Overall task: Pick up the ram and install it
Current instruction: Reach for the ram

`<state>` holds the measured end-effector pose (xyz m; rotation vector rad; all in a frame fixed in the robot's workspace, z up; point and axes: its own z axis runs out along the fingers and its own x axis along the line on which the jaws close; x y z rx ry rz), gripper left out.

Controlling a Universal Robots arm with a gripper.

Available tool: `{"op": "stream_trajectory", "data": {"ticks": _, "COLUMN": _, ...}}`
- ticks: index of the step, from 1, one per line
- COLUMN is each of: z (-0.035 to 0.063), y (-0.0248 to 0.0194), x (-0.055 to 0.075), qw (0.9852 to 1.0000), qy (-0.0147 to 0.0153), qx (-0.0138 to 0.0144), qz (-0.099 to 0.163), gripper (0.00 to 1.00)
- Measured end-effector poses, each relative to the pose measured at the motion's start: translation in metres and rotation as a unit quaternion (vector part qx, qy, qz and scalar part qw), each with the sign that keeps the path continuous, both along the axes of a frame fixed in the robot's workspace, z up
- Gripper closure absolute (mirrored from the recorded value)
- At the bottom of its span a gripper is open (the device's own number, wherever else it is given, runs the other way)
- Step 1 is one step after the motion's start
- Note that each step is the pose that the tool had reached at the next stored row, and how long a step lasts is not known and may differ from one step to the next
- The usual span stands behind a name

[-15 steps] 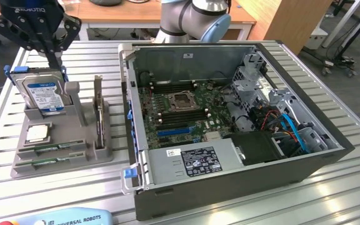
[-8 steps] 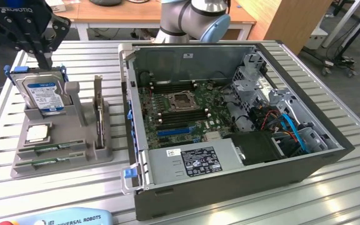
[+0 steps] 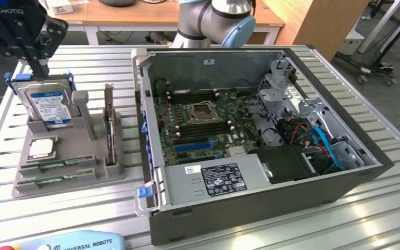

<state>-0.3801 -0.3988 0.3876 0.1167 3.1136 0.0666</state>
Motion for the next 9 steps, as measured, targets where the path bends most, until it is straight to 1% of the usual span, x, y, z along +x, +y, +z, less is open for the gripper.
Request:
{"op": "stream_trajectory", "data": {"ticks": 6, "z": -0.0001, "y": -0.0001, "x": -0.0016, "qw": 1.0000, "qy": 0.0000, "qx": 0.0000, "qz": 0.000, "gripper": 0.90}}
{"op": "stream_trajectory", "data": {"ticks": 9, "z": 0.0000, "y": -0.0009, "x": -0.0015, "qw": 1.0000, "qy": 0.0000, "qx": 0.0000, "qz": 0.000, "gripper": 0.90}}
